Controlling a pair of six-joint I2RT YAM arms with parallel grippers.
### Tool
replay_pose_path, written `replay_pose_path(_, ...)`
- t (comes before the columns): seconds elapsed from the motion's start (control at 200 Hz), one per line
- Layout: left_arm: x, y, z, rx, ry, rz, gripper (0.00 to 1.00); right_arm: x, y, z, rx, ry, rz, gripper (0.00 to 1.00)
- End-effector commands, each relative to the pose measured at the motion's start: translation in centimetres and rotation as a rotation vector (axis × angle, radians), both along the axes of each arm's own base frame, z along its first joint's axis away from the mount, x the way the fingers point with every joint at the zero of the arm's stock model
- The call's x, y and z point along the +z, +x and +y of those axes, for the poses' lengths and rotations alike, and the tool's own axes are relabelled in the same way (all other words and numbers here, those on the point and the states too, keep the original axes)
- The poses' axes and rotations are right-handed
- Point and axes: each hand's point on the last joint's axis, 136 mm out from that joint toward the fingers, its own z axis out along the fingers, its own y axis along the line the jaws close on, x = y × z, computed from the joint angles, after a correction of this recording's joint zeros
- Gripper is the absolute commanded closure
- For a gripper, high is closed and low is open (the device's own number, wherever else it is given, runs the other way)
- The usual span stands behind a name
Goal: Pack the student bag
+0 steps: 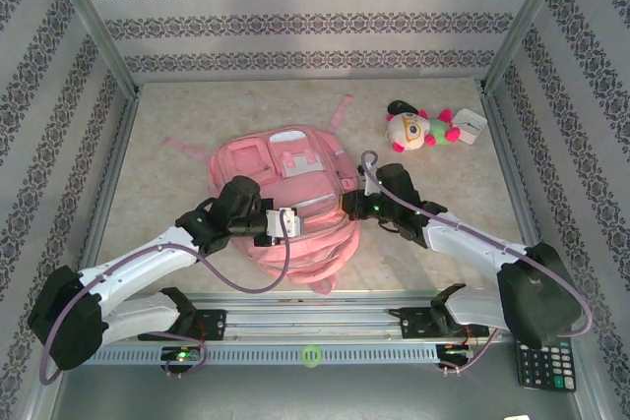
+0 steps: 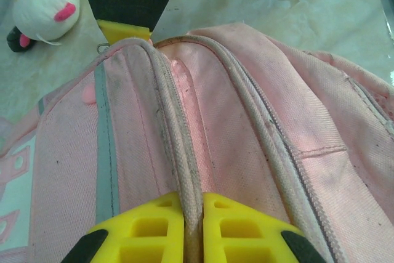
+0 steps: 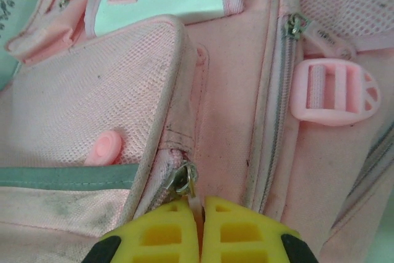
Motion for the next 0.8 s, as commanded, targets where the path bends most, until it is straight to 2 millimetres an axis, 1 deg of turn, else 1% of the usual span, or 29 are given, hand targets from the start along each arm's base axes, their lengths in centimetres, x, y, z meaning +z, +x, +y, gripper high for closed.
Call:
replay_pose_path(0.0, -0.6, -1.2, -0.8, -0.122, -0.029, 0.043, 1.00, 0.9, 5.5, -9.9, -0.471, -0.125, -0.110, 1.00)
replay_pose_path(0.085, -1.2, 0.5, -1.0, -0.136, -0.006, 0.035, 1.00, 1.3, 6.2, -11.0, -0.505, -0.113, -0.116, 1.00)
replay_pose_path(0.165, -1.3, 2.7, -1.0, -0.130, -0.017, 0.024, 0.99, 1.8, 7.0, -10.9, -0.483, -0.121, -0.125, 1.00)
replay_pose_path(0.21, -1.0, 4.2, -0.9, -0.104, -0.037, 0.019, 0.96, 1.9, 7.4, -11.0, -0.481, -0.124, -0.127, 1.00)
replay_pose_path(0.265, -0.6, 5.9, -0.7, -0.064, -0.063, 0.017, 0.89, 2.0, 8.1, -11.0, -0.467, -0.111, -0.132, 1.00)
replay_pose_path(0.3, -0.1, 6.9, -0.3, -0.029, -0.075, 0.016, 0.80, 2.4, 8.4, -10.8, -0.446, -0.106, -0.139, 1.00)
replay_pose_path(0.345, 0.8, 8.1, 0.1, 0.038, -0.104, 0.021, 0.67, 3.0, 8.6, -10.7, -0.417, -0.108, -0.146, 0.85)
replay_pose_path(0.405, 3.0, 9.7, 0.9, 0.156, -0.165, 0.028, 0.35, 4.8, 8.6, -10.7, -0.372, -0.120, -0.186, 0.65)
replay_pose_path(0.435, 4.2, 10.2, 1.4, 0.216, -0.200, 0.038, 0.15, 5.7, 8.4, -11.0, -0.366, -0.133, -0.208, 0.51)
replay_pose_path(0.46, 5.4, 10.5, 1.8, 0.267, -0.233, 0.042, 0.02, 6.6, 8.4, -11.5, -0.362, -0.146, -0.227, 0.42)
replay_pose_path(0.47, 5.9, 10.6, 2.0, 0.287, -0.243, 0.042, 0.00, 7.0, 8.2, -11.6, -0.360, -0.150, -0.238, 0.39)
replay_pose_path(0.505, 7.2, 10.8, 2.8, 0.355, -0.273, 0.048, 0.01, 8.5, 8.0, -12.3, -0.355, -0.163, -0.273, 0.32)
replay_pose_path(0.525, 8.3, 10.8, 3.3, 0.392, -0.293, 0.041, 0.01, 9.2, 7.9, -12.8, -0.356, -0.170, -0.292, 0.29)
replay_pose_path(0.54, 8.9, 10.9, 3.8, 0.424, -0.303, 0.033, 0.01, 9.9, 7.8, -13.1, -0.355, -0.175, -0.312, 0.25)
replay_pose_path(0.55, 9.0, 11.0, 4.1, 0.447, -0.307, 0.034, 0.01, 10.3, 7.7, -13.4, -0.356, -0.179, -0.323, 0.19)
replay_pose_path(0.555, 9.3, 11.0, 4.2, 0.459, -0.313, 0.029, 0.01, 10.5, 7.6, -13.5, -0.357, -0.181, -0.328, 0.11)
replay_pose_path(0.56, 9.6, 11.0, 4.4, 0.467, -0.320, 0.027, 0.01, 10.7, 7.6, -13.6, -0.357, -0.183, -0.333, 0.07)
replay_pose_path(0.57, 9.9, 11.1, 4.8, 0.496, -0.326, 0.019, 0.01, 11.0, 7.6, -13.9, -0.362, -0.190, -0.340, 0.03)
replay_pose_path(0.625, 11.9, 11.7, 7.6, 0.671, -0.378, -0.030, 0.01, 13.2, 7.1, -15.8, -0.394, -0.224, -0.408, 0.02)
replay_pose_path(0.66, 12.9, 12.0, 9.6, 0.780, -0.407, -0.065, 0.01, 14.0, 6.9, -16.7, -0.408, -0.245, -0.435, 0.02)
replay_pose_path(0.69, 13.4, 12.2, 11.5, 0.879, -0.429, -0.089, 0.01, 14.5, 6.6, -17.5, -0.416, -0.268, -0.462, 0.02)
replay_pose_path(0.724, 13.5, 12.1, 13.6, 0.978, -0.444, -0.112, 0.01, 14.9, 6.4, -18.3, -0.425, -0.297, -0.488, 0.02)
replay_pose_path(0.754, 13.4, 12.0, 15.1, 1.046, -0.444, -0.130, 0.01, 14.7, 6.3, -18.9, -0.432, -0.324, -0.497, 0.02)
replay_pose_path(0.799, 12.3, 11.7, 17.3, 1.148, -0.429, -0.152, 0.01, 14.0, 6.2, -19.8, -0.446, -0.363, -0.505, 0.02)
